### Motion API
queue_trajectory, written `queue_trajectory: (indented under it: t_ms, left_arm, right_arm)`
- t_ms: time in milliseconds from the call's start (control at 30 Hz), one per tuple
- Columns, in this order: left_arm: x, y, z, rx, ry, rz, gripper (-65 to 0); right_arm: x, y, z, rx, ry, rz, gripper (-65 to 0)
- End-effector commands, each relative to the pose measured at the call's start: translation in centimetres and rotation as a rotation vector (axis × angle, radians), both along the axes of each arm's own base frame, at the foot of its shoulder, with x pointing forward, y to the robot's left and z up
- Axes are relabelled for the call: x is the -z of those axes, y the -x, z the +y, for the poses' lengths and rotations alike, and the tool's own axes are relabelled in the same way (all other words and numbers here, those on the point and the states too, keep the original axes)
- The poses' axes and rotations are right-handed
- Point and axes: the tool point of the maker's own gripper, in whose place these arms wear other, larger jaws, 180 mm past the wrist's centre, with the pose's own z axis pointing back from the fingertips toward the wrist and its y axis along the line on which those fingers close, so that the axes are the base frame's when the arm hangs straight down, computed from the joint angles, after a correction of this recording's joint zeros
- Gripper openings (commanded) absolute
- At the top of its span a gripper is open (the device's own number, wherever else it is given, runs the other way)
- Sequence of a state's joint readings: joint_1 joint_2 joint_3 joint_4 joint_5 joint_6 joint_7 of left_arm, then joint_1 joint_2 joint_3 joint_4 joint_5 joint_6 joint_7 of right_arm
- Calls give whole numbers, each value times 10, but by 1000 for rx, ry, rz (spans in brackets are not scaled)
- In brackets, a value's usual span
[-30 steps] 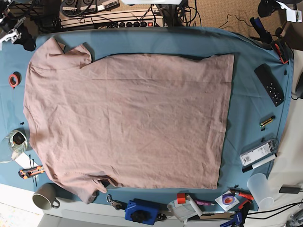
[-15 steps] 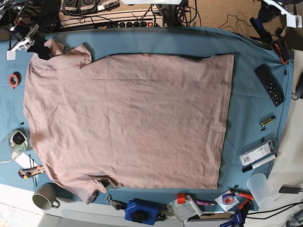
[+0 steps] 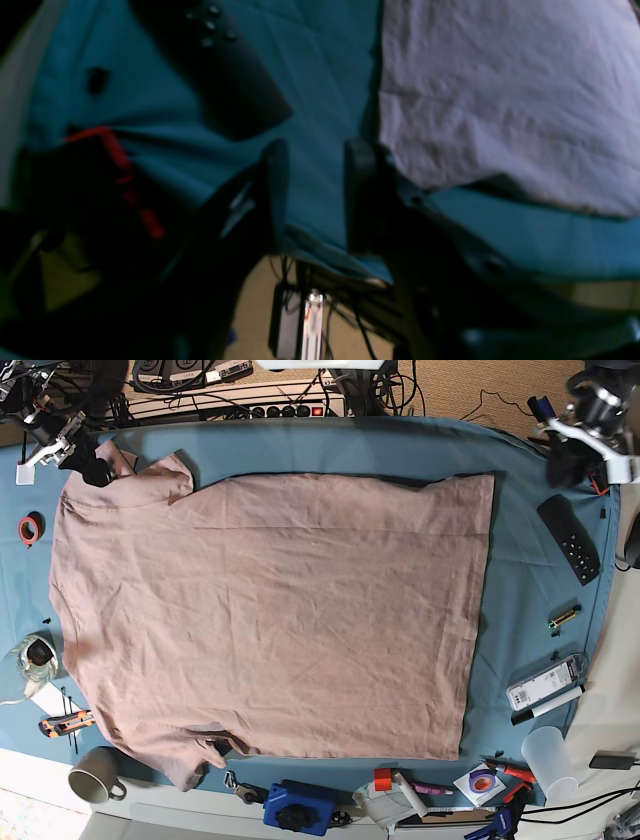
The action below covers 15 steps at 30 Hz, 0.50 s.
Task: Fold the T-shirt properly
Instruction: 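Move right gripper to the shoulder edge, left gripper to the hem corner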
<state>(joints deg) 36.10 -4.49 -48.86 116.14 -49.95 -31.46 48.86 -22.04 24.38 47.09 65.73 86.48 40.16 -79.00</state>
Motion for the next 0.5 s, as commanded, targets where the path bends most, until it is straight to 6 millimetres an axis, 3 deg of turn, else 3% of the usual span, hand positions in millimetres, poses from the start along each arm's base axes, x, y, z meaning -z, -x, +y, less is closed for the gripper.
queue_trajectory:
  t_ms: [0, 100, 233, 467]
  left_arm:
    - [-1, -5, -11, 31, 8, -12, -427]
    - [18, -19, -31, 64, -29, 23, -386]
    - [26, -35, -33, 35, -74, 59, -364]
    - [28, -34, -44, 60, -5, 98, -367]
  right_arm:
    - [1, 5, -2, -26, 26, 34, -348]
    - [2, 5, -2, -27, 27, 37, -348]
    - [5, 7, -3, -32, 37, 53, -348]
    - [7, 9, -3, -37, 45, 67, -348]
